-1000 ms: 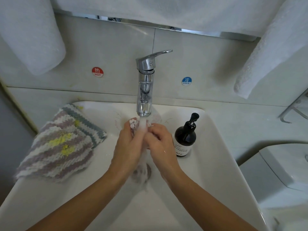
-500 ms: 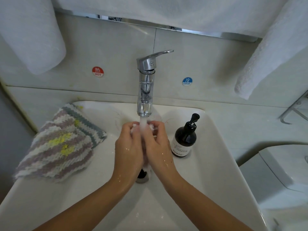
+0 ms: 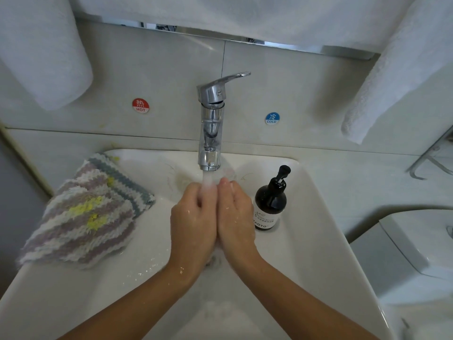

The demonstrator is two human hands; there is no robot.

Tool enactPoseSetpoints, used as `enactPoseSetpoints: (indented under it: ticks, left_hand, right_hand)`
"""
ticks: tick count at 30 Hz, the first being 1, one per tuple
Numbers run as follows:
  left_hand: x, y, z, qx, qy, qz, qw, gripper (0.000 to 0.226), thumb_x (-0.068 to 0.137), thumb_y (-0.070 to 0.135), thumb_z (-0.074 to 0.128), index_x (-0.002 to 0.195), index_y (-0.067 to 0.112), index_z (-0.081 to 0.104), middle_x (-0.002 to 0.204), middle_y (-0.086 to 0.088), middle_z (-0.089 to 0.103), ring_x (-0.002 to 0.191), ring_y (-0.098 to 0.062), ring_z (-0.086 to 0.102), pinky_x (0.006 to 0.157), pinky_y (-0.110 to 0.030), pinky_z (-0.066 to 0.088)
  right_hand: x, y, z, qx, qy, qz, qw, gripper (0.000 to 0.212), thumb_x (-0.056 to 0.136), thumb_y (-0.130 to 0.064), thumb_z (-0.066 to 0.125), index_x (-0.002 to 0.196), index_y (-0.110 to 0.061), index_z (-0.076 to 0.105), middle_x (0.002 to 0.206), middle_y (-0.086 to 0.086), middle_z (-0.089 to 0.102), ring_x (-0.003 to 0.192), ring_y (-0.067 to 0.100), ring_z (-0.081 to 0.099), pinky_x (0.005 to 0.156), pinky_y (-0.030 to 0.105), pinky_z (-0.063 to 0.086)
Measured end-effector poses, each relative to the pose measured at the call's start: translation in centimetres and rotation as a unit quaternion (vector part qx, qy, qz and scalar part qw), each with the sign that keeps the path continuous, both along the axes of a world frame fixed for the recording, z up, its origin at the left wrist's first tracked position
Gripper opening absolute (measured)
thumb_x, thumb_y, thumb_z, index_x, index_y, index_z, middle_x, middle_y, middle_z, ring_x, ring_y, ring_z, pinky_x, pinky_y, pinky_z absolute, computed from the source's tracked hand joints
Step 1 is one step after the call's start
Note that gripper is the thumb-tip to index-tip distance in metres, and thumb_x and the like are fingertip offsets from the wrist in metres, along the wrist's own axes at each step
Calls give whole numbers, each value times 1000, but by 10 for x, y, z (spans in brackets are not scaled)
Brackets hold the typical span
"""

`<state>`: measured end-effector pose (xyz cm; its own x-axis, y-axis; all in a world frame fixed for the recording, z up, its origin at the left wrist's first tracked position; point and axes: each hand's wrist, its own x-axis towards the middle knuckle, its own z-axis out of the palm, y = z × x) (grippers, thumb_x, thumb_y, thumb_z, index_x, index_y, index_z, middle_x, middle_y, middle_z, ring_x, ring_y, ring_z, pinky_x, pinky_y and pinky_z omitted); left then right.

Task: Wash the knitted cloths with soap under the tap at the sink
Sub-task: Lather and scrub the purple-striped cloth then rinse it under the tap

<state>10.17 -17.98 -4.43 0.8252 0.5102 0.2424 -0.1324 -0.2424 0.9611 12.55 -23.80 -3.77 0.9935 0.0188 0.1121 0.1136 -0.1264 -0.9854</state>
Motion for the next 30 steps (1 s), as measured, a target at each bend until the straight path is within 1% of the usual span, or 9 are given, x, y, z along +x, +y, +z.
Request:
enactPoseSetpoints:
  ticks: [3, 5, 9, 14, 17, 20, 25, 27, 30]
  left_hand:
    - [-3, -2, -4, -4, 17, -17, 1000, 21, 97, 46, 46, 92, 28, 55, 77, 10, 67, 67, -10, 66, 64, -40, 58]
    - [-2, -1, -7, -13, 48, -17, 999, 26, 94, 59, 41, 95, 34, 50, 81, 14, 68, 72, -8, 67, 68, -44, 58]
    - [-5, 0, -9, -5, 118, -11, 993, 33, 93, 62, 25, 91, 36, 47, 78, 12, 64, 75, -5, 61, 70, -34, 50]
    - [-11, -9, -9, -4, 117, -35, 993, 44, 86, 64, 21, 105, 33, 46, 82, 15, 64, 78, -4, 64, 64, -20, 47]
    - [-8, -8, -9, -23, 95, -24, 995, 34, 87, 63, 27, 103, 37, 43, 85, 16, 62, 73, 1, 63, 61, -19, 51]
    - [-5, 0, -8, -65, 68, -3, 996, 13, 95, 54, 37, 102, 46, 44, 95, 14, 62, 81, 0, 64, 66, -26, 56]
    - [-1, 13, -7, -34, 36, 34, 998, 31, 94, 57, 31, 111, 39, 50, 114, 8, 57, 95, -3, 60, 80, -32, 52]
    - [2, 14, -7, -36, 37, 36, 998, 34, 91, 56, 32, 101, 34, 55, 107, 5, 59, 90, -6, 61, 78, -33, 52]
    - [6, 13, -4, -61, 48, 33, 996, 28, 97, 45, 40, 84, 25, 55, 79, 4, 61, 73, -9, 60, 66, -31, 47]
  right_hand:
    - [3, -1, -3, 53, -23, -28, 998, 38, 103, -32, 42, 70, -15, 48, 61, -6, 49, 61, 10, 48, 60, 34, 43]
    - [7, -1, -1, 85, -15, -48, 995, 40, 103, -30, 43, 63, -26, 48, 57, -12, 47, 59, 9, 46, 60, 33, 42]
    - [11, -4, 1, 104, 5, -83, 991, 40, 102, -31, 43, 63, -24, 43, 53, -16, 44, 56, 6, 44, 60, 29, 41]
    - [13, -5, -4, 82, 4, -77, 994, 23, 101, -32, 44, 82, -22, 53, 66, -15, 57, 63, 1, 56, 64, 24, 49]
    - [14, -6, -3, 50, -2, -48, 998, 23, 101, -27, 45, 81, -25, 57, 64, -17, 58, 63, 0, 55, 62, 22, 47]
    - [11, -4, 1, 2, -5, 12, 1000, 26, 99, -21, 45, 80, -28, 61, 68, -12, 58, 67, 5, 54, 64, 31, 48]
    - [-4, 6, 1, -46, 47, 129, 989, 21, 98, -46, 45, 92, -30, 58, 85, -8, 68, 80, 4, 64, 75, 30, 54]
    - [-3, 7, 2, -60, 45, 140, 987, 28, 101, -43, 41, 96, -22, 58, 86, -3, 68, 78, 6, 63, 71, 26, 52]
    - [1, 7, 0, -121, -6, 130, 984, 24, 101, -30, 45, 93, -12, 57, 79, -1, 59, 66, 5, 54, 62, 21, 44]
